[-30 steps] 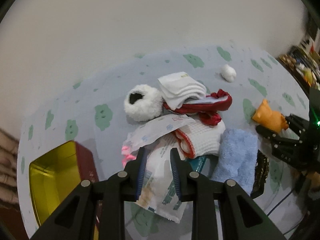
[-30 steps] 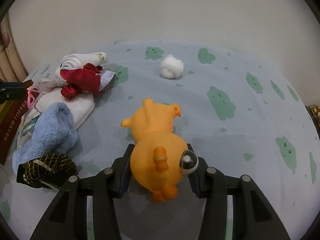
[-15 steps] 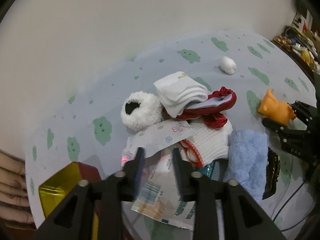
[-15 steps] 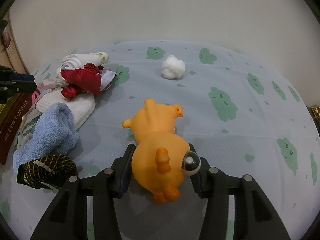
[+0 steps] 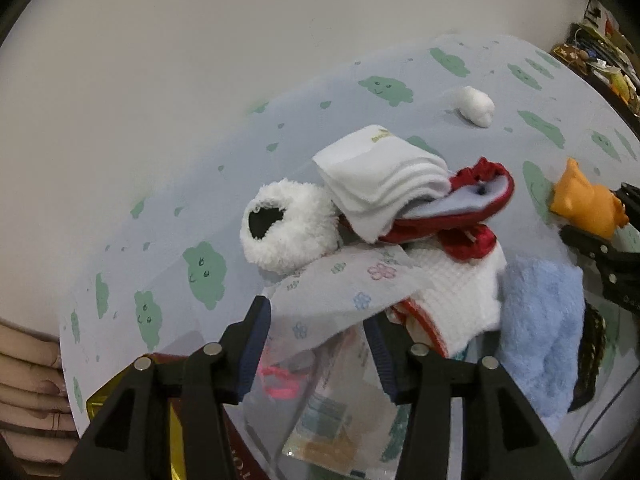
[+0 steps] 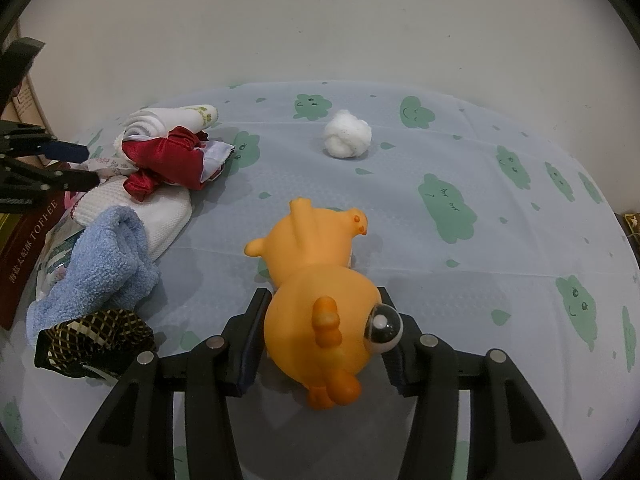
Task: Organize soft objects
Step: 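Grasp the white packet with pink ribbon with the left tool while the right tool holds the orange toy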
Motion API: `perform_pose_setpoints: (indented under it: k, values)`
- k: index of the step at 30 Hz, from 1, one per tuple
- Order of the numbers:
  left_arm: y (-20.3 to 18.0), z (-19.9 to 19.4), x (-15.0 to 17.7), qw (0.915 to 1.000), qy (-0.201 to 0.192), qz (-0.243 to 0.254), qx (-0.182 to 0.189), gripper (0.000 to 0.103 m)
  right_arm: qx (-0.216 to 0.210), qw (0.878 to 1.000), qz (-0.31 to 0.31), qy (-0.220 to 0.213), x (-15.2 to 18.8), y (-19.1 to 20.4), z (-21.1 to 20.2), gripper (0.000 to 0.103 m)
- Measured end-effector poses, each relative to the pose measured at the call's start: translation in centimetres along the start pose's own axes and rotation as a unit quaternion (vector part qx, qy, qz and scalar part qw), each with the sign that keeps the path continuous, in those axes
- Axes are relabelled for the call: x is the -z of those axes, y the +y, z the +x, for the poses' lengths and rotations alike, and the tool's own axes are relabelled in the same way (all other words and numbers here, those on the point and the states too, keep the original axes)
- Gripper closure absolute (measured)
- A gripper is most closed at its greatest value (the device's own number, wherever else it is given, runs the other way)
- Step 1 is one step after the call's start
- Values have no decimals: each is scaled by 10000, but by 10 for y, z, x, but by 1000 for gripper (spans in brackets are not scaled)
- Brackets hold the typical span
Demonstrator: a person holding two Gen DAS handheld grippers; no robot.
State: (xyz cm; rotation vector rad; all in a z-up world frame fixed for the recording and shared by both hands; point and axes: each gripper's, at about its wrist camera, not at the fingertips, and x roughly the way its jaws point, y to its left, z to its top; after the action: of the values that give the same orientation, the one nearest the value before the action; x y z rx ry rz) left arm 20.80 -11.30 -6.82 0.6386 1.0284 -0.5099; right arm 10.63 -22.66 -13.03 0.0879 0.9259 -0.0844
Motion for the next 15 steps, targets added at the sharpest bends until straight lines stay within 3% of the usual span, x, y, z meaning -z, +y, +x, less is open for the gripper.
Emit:
perform_pose_setpoints:
  k: [10,11,12,15]
  values:
    - [4,9,-12,9995,-110,-270,121,55,5,10000,-2,4,0,0,1,52]
    - [3,9,-12,9995,-110,-264,112,63,7,10000,-4,4,-1,0,1,52]
    - [2,8,-12,9995,-113,-270,148,80,6,10000,-2,4,-1,0,1,52]
    - [4,10,-10,9980,-4,-558,285,97,2,10000,1,5,-1,0,1,52]
